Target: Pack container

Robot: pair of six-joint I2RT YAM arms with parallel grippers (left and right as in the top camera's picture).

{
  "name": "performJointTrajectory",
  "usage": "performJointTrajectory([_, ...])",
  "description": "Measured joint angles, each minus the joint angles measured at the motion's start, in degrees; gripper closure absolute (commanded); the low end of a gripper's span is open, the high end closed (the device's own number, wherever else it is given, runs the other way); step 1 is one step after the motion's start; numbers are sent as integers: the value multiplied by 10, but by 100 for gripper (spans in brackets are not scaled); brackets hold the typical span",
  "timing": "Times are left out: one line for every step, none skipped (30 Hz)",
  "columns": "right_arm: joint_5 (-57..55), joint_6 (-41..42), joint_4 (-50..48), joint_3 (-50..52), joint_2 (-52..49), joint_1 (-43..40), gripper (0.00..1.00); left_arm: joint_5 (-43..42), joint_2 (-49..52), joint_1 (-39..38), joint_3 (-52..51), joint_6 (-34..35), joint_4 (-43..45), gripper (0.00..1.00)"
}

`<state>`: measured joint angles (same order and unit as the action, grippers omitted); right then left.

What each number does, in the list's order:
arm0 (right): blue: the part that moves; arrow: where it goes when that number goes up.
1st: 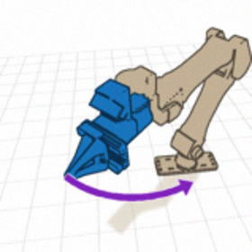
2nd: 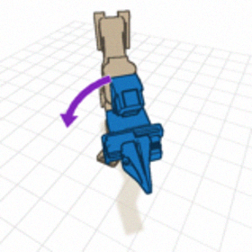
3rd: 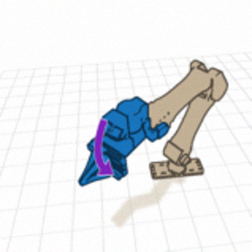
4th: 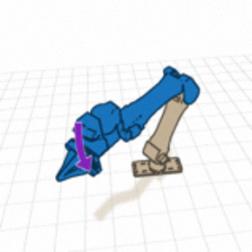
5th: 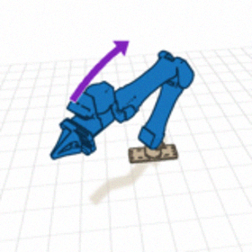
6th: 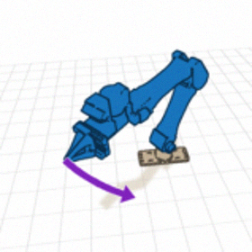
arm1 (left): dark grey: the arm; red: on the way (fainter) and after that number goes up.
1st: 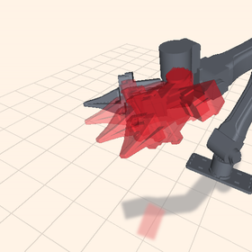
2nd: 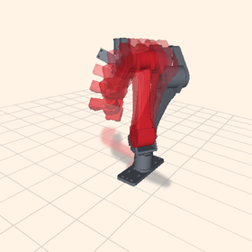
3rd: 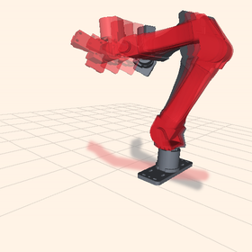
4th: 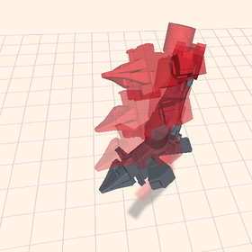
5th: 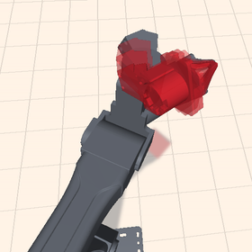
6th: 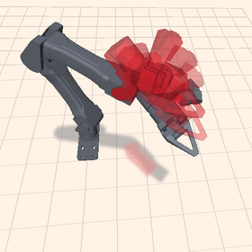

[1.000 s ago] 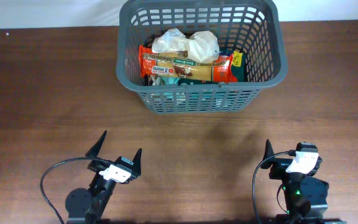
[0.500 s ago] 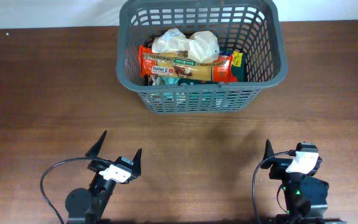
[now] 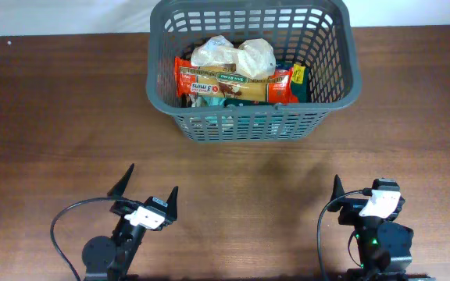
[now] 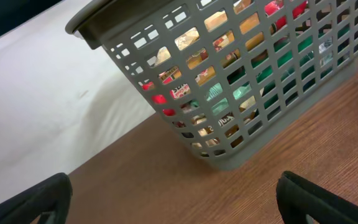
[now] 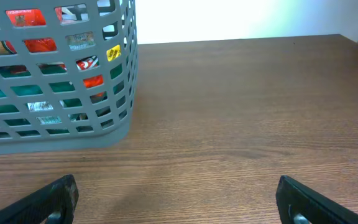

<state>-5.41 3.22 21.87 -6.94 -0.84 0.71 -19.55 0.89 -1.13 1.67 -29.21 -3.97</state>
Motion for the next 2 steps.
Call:
performJointTrajectory([0, 0, 0, 0, 0, 0, 1, 0, 0, 0, 0, 0, 0, 1])
performJointTrajectory([0, 0, 0, 0, 0, 0, 1, 0, 0, 0, 0, 0, 0, 1])
